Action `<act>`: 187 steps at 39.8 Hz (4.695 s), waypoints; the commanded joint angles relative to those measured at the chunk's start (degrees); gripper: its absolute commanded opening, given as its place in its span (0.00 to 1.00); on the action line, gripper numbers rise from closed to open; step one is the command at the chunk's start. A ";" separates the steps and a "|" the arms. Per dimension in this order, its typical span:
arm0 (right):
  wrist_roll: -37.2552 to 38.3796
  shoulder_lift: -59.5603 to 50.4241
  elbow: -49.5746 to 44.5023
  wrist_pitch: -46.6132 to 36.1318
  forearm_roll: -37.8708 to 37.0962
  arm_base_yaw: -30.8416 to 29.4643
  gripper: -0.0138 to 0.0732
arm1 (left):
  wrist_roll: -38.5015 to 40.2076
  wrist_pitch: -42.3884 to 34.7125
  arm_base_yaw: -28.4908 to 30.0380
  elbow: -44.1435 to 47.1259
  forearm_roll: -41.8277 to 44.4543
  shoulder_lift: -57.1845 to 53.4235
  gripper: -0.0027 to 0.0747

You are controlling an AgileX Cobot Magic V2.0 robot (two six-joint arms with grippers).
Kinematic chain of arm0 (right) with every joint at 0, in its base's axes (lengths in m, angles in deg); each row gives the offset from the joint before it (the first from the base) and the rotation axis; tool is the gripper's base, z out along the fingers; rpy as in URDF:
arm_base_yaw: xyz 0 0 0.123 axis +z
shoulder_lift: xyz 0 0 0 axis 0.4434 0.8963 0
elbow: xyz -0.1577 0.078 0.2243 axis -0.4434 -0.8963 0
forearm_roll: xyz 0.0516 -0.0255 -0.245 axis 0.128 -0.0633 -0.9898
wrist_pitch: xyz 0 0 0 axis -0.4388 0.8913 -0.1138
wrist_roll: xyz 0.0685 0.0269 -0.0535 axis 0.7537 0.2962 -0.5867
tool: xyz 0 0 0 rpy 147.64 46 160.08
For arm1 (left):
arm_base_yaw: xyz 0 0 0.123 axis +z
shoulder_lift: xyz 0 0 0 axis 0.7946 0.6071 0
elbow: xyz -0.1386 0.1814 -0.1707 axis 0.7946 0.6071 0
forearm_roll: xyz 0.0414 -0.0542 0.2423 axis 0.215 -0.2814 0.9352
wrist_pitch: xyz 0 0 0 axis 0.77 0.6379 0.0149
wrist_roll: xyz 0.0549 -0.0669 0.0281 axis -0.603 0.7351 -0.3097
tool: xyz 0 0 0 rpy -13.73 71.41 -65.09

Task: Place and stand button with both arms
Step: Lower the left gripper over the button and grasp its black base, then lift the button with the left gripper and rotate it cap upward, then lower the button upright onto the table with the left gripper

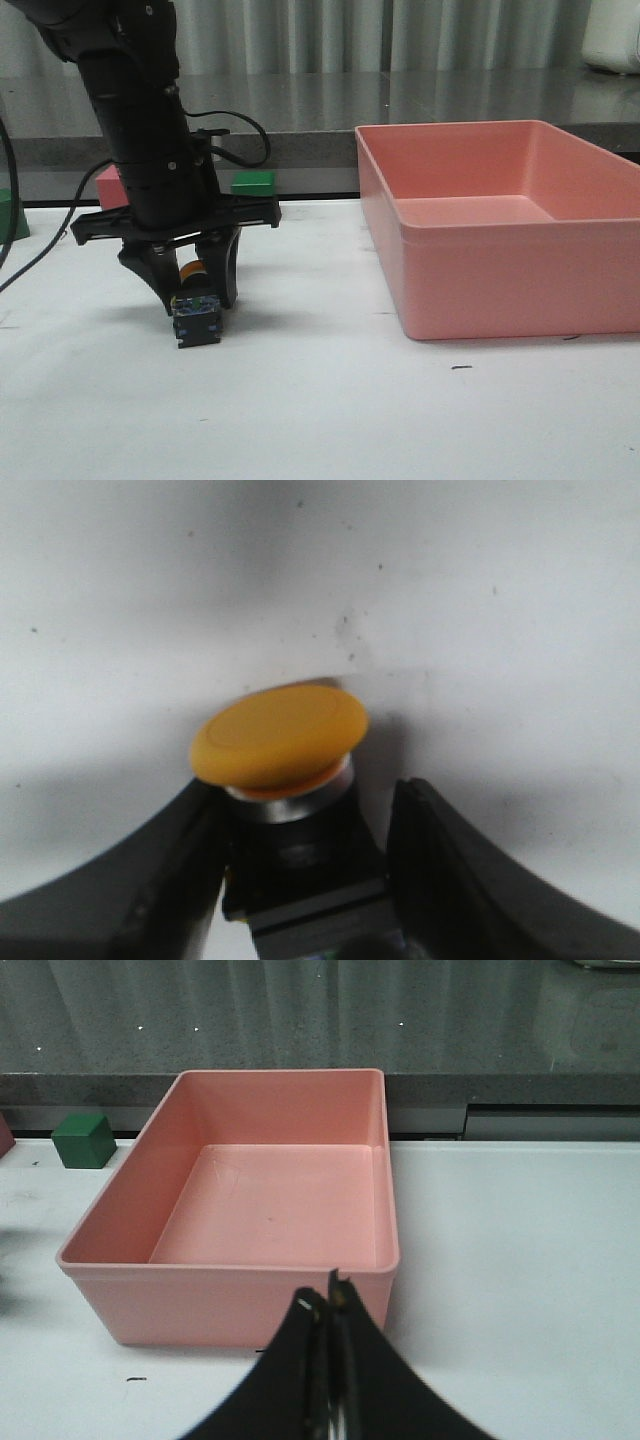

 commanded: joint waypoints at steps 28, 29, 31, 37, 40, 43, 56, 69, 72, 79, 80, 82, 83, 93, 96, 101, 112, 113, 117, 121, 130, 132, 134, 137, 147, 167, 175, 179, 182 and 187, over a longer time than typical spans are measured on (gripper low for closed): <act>-0.44 0.66 1.50 -4.80 -1.17 -0.20 0.09 | 0.74 -26.53 -0.52 13.99 16.47 -23.93 0.27; -0.44 0.66 1.50 -4.80 -1.17 -0.20 0.09 | 0.74 -29.42 -0.52 15.92 16.75 -25.22 0.27; -0.44 0.66 1.50 -4.80 -1.17 -0.20 0.09 | 0.74 -33.91 -0.52 18.87 17.24 -27.11 0.27; -0.44 0.66 1.50 -4.80 -1.17 -0.20 0.09 | 0.74 -50.25 -0.52 29.08 21.41 -32.72 0.27; -0.44 0.66 1.50 -4.80 -1.17 -0.20 0.09 | 0.74 -58.23 -0.52 33.68 23.02 -34.36 0.27; -0.44 0.66 1.50 -4.80 -1.17 -0.20 0.09 | 0.47 -67.68 -0.52 37.88 23.89 -34.88 0.27; -0.44 0.66 1.50 -4.80 -1.17 -0.20 0.09 | -8.77 -84.86 1.16 45.00 24.08 -31.28 0.28; -0.44 0.66 1.50 -4.80 -1.17 -0.20 0.09 | -9.03 -97.76 4.63 45.00 23.93 -20.97 0.28; -0.44 0.66 1.50 -4.80 -1.17 -0.20 0.09 | -9.03 -99.88 5.13 45.00 24.05 -18.58 0.28; -0.44 0.66 1.50 -4.80 -1.17 -0.20 0.09 | -12.21 -103.44 5.13 45.03 24.05 -13.95 0.28; -0.44 0.66 1.50 -4.80 -1.17 -0.20 0.09 | -12.21 -104.01 5.13 45.03 24.05 -13.50 0.28; -0.44 0.66 1.50 -4.80 -1.17 -0.20 0.09 | -12.21 -105.12 5.13 45.03 24.05 -12.56 0.28; -0.44 0.66 1.50 -4.80 -1.17 -0.20 0.09 | -12.21 -105.76 5.13 45.14 24.05 -12.05 0.28; -0.44 0.66 1.50 -4.80 -1.17 -0.20 0.09 | -15.14 -114.71 5.13 47.91 22.48 -8.79 0.32; -0.44 0.66 1.50 -4.80 -1.17 -0.20 0.09 | -15.39 -116.31 5.13 48.89 20.13 -7.88 0.35; -0.44 0.66 1.50 -4.80 -1.17 -0.20 0.09 | -15.39 -118.22 5.13 49.78 19.74 -6.42 0.35; -0.44 0.66 1.50 -4.80 -1.17 -0.20 0.09 | -15.76 -122.65 5.13 51.88 19.33 -4.94 0.35; -0.44 0.66 1.50 -4.80 -1.17 -0.20 0.09 | -16.29 -122.54 5.13 51.88 19.25 -4.94 0.35; -0.44 0.66 1.50 -4.80 -1.17 -0.20 0.09 | -16.46 -122.44 5.13 51.88 19.25 -4.94 0.36; -0.44 0.66 1.50 -4.80 -1.17 -0.20 0.09 | -16.46 -122.44 5.13 51.88 19.25 -4.94 0.39; -0.44 0.66 1.50 -4.80 -1.17 -0.20 0.09 | -16.46 -122.09 5.13 52.28 19.25 -4.94 0.41; -0.44 0.66 1.50 -4.80 -1.17 -0.20 0.09 | -16.46 -122.09 5.13 52.63 19.25 -4.94 0.42; -0.44 0.66 1.50 -4.80 -1.17 -0.20 0.09 | -16.46 -122.09 5.13 53.01 19.25 -4.94 0.43; -0.44 0.66 1.50 -4.80 -1.17 -0.20 0.09 | -16.46 -122.09 5.13 53.45 19.25 -4.94 0.46; -0.44 0.66 1.50 -4.80 -1.17 -0.20 0.09 | -16.46 -123.06 5.13 55.24 19.25 -4.94 0.50; -0.44 0.66 1.50 -4.80 -1.17 -0.20 0.09 | -16.46 -126.03 5.13 56.16 19.25 -4.94 0.69; -0.44 0.66 1.50 -4.80 -1.17 -0.20 0.09 | -16.46 -126.03 5.13 56.16 19.25 -4.94 0.69; -0.44 0.66 1.50 -4.80 -1.17 -0.20 0.09 | -16.46 -126.14 5.13 56.25 21.08 -4.94 0.69; -0.44 0.66 1.50 -4.80 -1.17 -0.20 0.09 | -16.46 -126.14 5.13 56.25 22.35 -4.94 0.69; -0.44 0.66 1.50 -4.80 -1.17 -0.20 0.09 | -16.46 -124.27 5.03 56.25 22.60 -5.66 0.69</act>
